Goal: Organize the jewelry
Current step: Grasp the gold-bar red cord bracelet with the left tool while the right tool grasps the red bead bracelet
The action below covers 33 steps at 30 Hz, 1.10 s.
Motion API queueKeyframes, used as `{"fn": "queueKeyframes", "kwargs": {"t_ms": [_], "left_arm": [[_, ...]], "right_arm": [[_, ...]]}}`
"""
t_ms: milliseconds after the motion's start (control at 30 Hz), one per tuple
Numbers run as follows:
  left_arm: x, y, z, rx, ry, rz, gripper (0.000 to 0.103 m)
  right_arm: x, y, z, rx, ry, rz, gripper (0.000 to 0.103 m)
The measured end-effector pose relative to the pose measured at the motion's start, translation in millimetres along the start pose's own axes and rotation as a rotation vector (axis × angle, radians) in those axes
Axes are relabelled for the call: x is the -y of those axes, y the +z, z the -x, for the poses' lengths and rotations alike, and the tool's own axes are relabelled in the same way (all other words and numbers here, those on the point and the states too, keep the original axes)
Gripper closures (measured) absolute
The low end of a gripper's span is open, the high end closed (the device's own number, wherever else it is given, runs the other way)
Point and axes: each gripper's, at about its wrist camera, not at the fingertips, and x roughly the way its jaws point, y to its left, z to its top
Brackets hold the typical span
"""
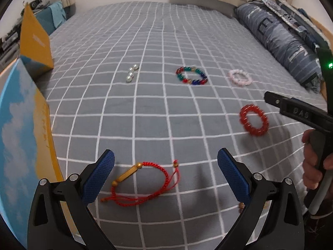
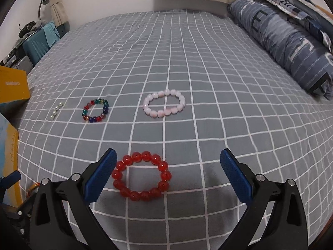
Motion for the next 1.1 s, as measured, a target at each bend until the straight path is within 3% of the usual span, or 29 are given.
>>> {"fn": "queueKeyframes", "kwargs": {"t_ms": [300,400,567,633,833,967,1100], "left_arm": [[-10,-21,-17,-0.021,0.027,0.026,0.006],[-11,-23,-24,-0.028,0.047,0.022,0.006],[-8,-25,-27,-0.02,0.065,0.014,0.009],[-8,-26,-28,-0.024,0.071,0.018,0.017],[-12,-26,-25,-0.034,0.07,0.019,0.044],[-11,-27,-23,-0.043,0.066,0.018,0.056],[-10,-28,-21,-0.059,0.046,0.014,0.076]], "right_arm": [[-2,-12,-24,-0.041,-0.021,0.009,0.011],[-2,-14,-29,-0.062,-0.016,0.007,0.018],[-3,-19,-40,-0.107,0.0,0.006,0.04],[-4,-21,-41,-0.107,-0.007,0.014,0.043],[-3,-21,-42,-0.116,-0.018,0.001,0.066],[-5,-21,-42,-0.121,-0.026,0.015,0.081],[-7,-19,-43,-0.125,-0.03,0.024,0.087]]}}
